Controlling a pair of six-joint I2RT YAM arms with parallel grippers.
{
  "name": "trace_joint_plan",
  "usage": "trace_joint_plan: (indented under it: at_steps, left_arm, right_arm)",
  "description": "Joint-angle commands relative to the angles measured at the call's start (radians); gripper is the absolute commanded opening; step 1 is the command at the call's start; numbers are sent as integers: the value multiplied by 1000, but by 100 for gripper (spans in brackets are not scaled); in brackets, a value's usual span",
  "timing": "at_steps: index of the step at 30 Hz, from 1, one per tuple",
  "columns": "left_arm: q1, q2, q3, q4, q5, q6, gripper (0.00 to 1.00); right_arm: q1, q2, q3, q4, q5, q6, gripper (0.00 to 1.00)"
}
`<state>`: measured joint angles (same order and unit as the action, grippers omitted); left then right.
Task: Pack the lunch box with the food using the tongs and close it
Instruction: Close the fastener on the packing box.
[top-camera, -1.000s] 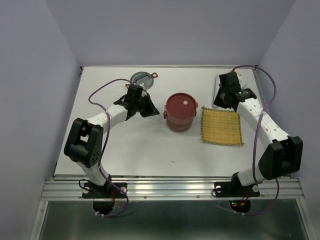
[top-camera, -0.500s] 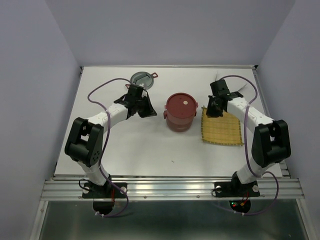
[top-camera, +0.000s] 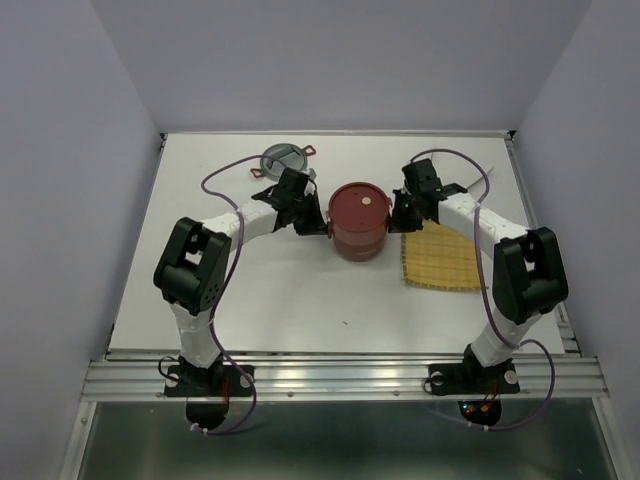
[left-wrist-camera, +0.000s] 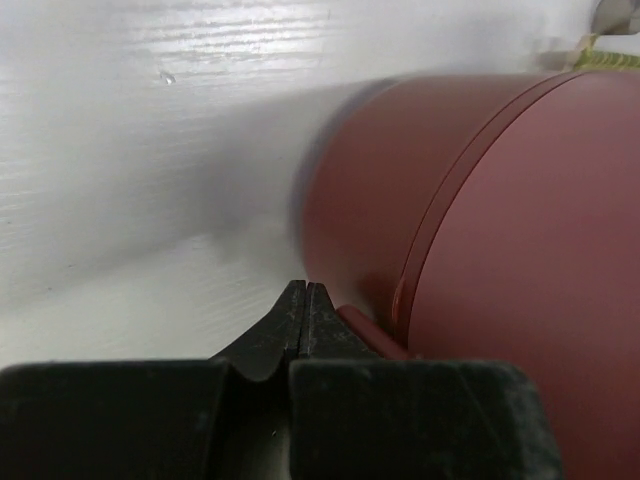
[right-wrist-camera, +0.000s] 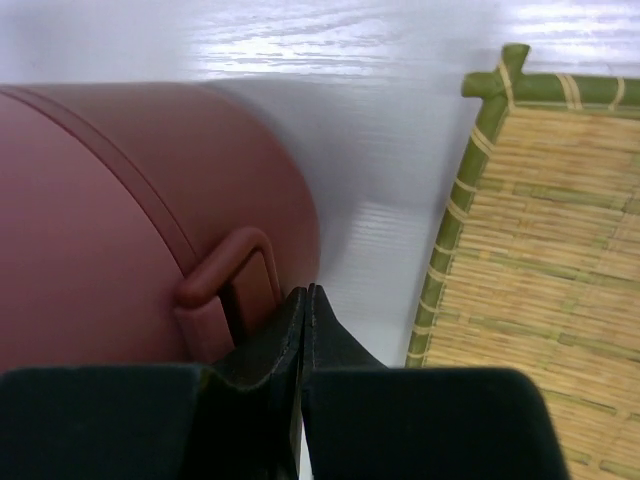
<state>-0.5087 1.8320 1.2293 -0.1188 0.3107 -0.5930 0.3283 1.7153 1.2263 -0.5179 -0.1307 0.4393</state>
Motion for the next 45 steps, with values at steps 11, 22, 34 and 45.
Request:
trace_joint_plan:
  at_steps: [11,22,34,45]
  left_arm:
    - [47,-94,-39,67,64,-19,0]
    - [75,-203,-116,12,-5,-5,0]
    - [72,-234,-163,-8,-22,-16,0]
    - [-1,-114,-48,19,11,-42,0]
  right_arm:
    - [37,-29,10,44,61,13,1]
    - [-72,-13,62,4,123,0,1]
    - [-106,132,259,-34,100,-36,1]
    - [-8,187,276,-30,-23,-37,1]
